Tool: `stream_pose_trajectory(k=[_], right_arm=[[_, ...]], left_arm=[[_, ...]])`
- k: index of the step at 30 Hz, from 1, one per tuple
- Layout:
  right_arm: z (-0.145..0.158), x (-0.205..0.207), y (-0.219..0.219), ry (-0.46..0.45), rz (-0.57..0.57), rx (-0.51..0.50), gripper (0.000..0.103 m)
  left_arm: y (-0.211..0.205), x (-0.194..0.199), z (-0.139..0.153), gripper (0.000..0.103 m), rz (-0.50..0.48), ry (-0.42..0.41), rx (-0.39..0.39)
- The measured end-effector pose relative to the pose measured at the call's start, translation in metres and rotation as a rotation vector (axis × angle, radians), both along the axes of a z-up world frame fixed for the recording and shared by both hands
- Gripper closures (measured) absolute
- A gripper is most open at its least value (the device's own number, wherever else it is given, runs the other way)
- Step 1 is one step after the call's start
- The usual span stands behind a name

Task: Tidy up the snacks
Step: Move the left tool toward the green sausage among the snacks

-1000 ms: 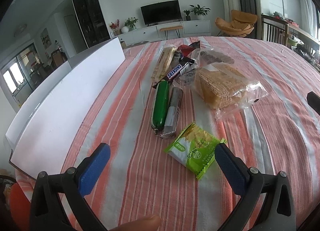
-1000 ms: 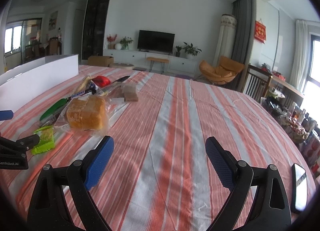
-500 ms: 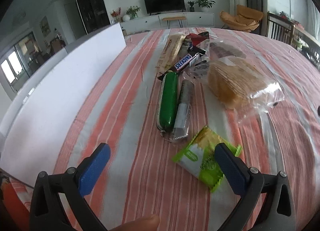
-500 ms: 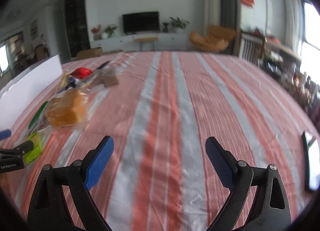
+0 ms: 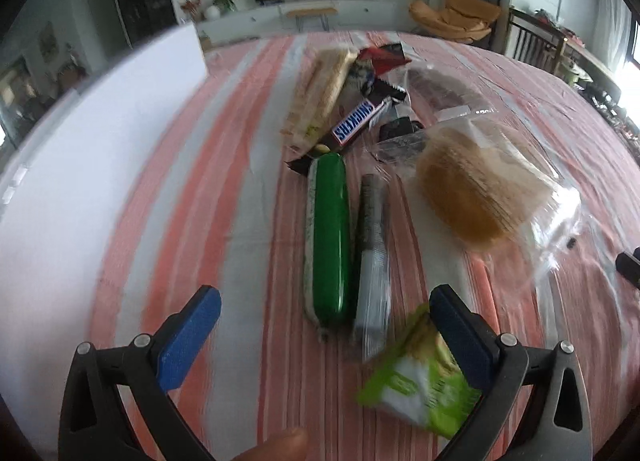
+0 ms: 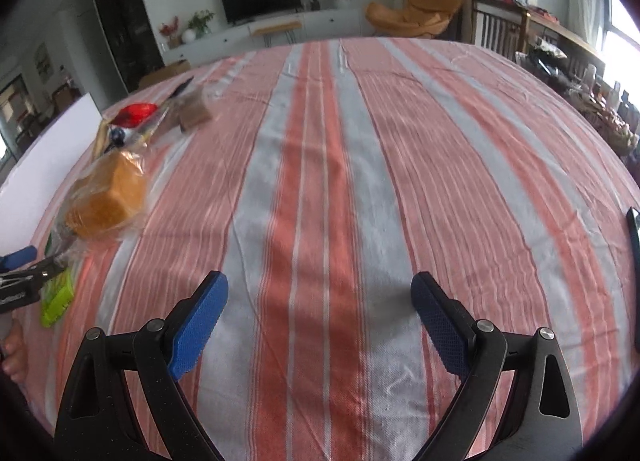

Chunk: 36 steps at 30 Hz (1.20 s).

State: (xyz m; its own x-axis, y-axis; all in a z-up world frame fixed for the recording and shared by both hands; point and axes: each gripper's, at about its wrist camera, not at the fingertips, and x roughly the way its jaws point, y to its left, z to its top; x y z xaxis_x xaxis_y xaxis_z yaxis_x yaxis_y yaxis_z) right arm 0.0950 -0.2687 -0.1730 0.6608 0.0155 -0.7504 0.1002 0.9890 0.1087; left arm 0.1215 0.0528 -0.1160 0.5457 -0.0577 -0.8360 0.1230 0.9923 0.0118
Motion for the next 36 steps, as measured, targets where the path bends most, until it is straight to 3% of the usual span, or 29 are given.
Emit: stream_pose_trajectory(k=[1,10,36], right_arm=[[0.0,0.0,0.001,0.004,0.001,-0.005,0.008],[-0.003,0.008,0.014,0.051,0.017,-0.102,0.007],[-0.003,0.008,0.014,0.051,0.022,-0.098,0.007]], left_arm=[[0.005,0.004,-0.001,0.0,0.007,-0.006,-0.028],[0.011,0.006,-0.004,0.0,0.036,-0.034,-0.023],[0.011,0.005,-0.003,0.0,0.042,-0.027,-0.022]])
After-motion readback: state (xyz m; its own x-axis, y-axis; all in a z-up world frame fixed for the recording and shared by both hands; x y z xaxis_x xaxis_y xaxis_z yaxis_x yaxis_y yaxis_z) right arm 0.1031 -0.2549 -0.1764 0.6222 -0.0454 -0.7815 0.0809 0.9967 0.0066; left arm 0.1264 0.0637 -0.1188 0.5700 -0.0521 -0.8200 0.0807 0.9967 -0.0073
